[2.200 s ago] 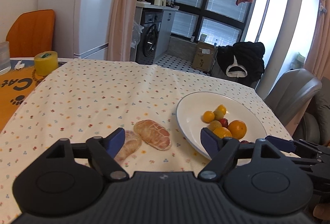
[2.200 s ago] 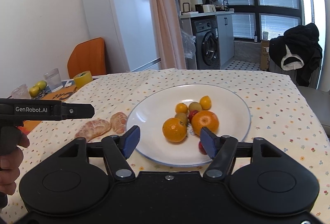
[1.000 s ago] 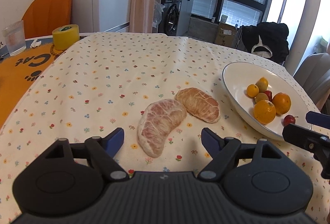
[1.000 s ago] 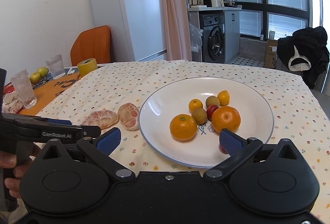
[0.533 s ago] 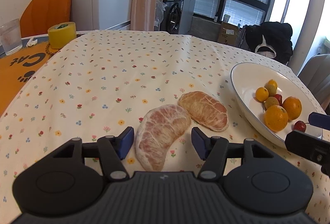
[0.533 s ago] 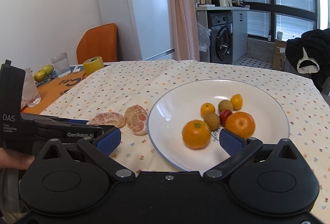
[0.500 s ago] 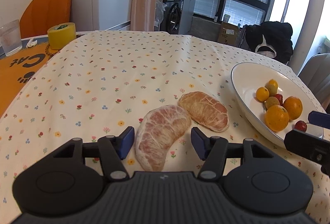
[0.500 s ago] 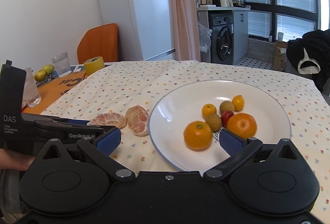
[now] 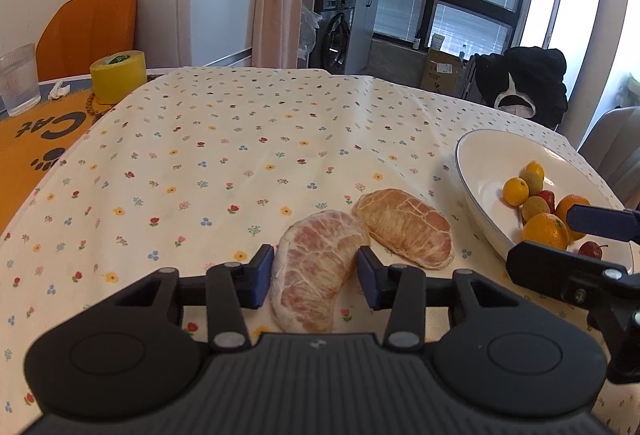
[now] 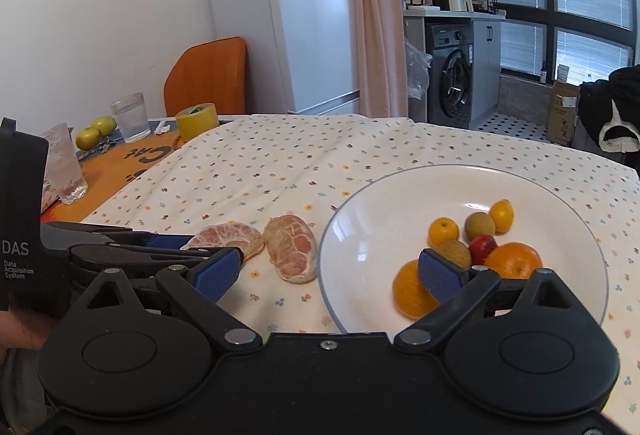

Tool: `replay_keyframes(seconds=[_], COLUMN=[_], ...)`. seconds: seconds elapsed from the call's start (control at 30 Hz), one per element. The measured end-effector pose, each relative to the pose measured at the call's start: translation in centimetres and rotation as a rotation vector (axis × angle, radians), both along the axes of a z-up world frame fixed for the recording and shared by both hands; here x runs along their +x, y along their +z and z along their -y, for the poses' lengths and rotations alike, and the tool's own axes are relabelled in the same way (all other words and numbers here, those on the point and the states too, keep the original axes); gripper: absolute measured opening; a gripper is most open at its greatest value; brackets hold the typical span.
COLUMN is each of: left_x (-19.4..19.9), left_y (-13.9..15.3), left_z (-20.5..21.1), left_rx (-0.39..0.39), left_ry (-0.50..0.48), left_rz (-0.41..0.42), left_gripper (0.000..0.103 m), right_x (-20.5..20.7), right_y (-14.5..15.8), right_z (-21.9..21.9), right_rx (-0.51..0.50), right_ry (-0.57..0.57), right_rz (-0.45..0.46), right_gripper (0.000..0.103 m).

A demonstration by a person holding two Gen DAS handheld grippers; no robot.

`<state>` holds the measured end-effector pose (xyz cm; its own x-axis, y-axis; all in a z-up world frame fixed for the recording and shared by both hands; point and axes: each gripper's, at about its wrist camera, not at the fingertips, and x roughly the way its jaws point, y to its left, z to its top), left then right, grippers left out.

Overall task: Organize fruits
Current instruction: 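Grasp a peeled pink pomelo segment with the left tool, then grasp the other pomelo segment with the right tool while the left tool holds its segment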

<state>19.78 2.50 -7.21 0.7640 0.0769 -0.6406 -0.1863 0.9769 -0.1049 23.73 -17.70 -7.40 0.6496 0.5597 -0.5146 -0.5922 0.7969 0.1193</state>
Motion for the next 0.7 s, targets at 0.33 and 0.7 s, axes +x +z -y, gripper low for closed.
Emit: replay_keyframes(seconds=[0.33, 0.7], left_x=[-1.8, -3.4], left_y=[1.0, 1.5], left_z=[-1.8, -3.1], left_rx=[-0.064, -0.085], left_ry=[0.031, 0.063], left_rz=[0.03, 0.019], left_gripper=[0.02, 0.019], right_x=[-0.1, 0.1], right_y=[0.4, 0.3], right_z=[-1.6, -3.3], right_rx=[-0.001, 0.002], right_ry=[0.044, 0.089], right_rz=[0.015, 0.002], right_gripper=[0.093, 0.08])
